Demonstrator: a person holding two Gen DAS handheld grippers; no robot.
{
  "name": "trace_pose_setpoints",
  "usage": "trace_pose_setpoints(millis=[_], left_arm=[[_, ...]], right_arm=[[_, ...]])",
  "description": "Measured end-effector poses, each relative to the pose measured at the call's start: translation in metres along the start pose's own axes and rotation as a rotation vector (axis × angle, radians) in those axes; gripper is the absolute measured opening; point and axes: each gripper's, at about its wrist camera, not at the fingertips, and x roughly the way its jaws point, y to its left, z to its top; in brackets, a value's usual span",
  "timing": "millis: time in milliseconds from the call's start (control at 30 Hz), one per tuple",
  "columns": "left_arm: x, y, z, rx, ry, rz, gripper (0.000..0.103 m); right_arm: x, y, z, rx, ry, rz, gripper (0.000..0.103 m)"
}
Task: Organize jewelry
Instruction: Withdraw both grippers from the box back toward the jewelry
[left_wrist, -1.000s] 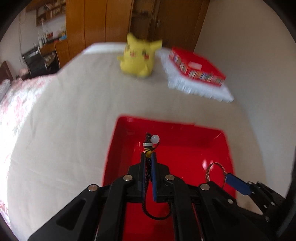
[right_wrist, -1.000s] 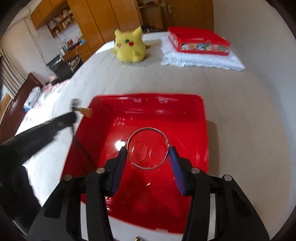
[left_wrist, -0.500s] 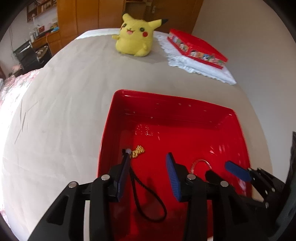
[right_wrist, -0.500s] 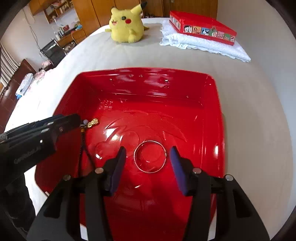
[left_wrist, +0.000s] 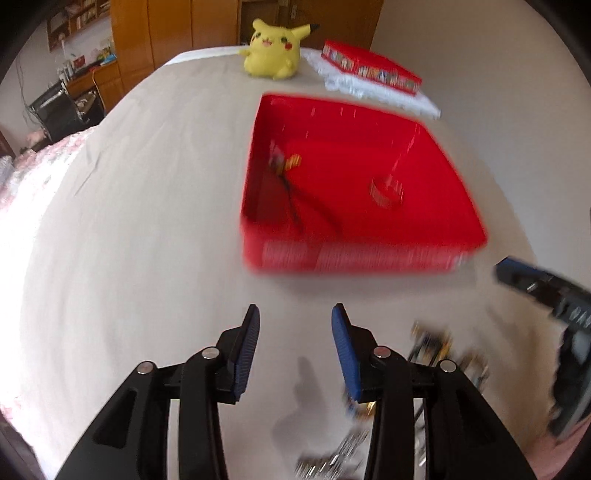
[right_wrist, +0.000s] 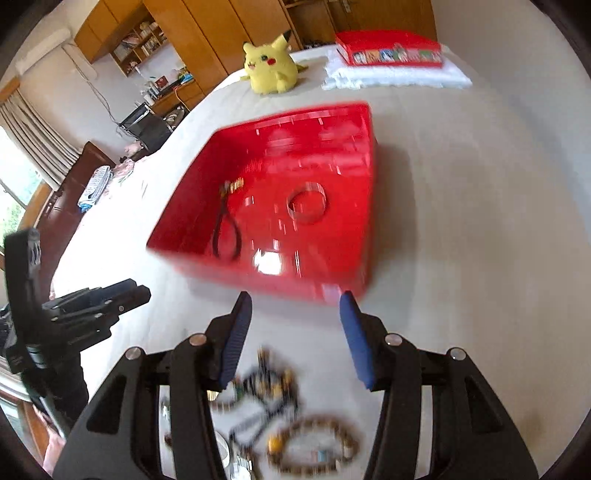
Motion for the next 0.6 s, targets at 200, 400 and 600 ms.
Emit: trace_pose_setpoints(millis=[200, 400, 600], left_arm=[[-0.009, -0.004, -0.063, 0.055, 0.057, -0.034, 0.041], [-0.007, -0.015, -0.096, 0.072, 0.119, -0.052, 0.041], [0.002, -0.026, -0.107, 0.051, 0.171, -0.065, 0.042]], right_arm=[[-0.011, -0.008, -0.053, 0.0, 0.045, -0.026, 0.05], [-0.012, 0.003, -0.09, -0.018, 0.097, 0.001, 0.05], [-0.014, 0.017, -0.105, -0.045, 0.107, 0.022, 0.05]])
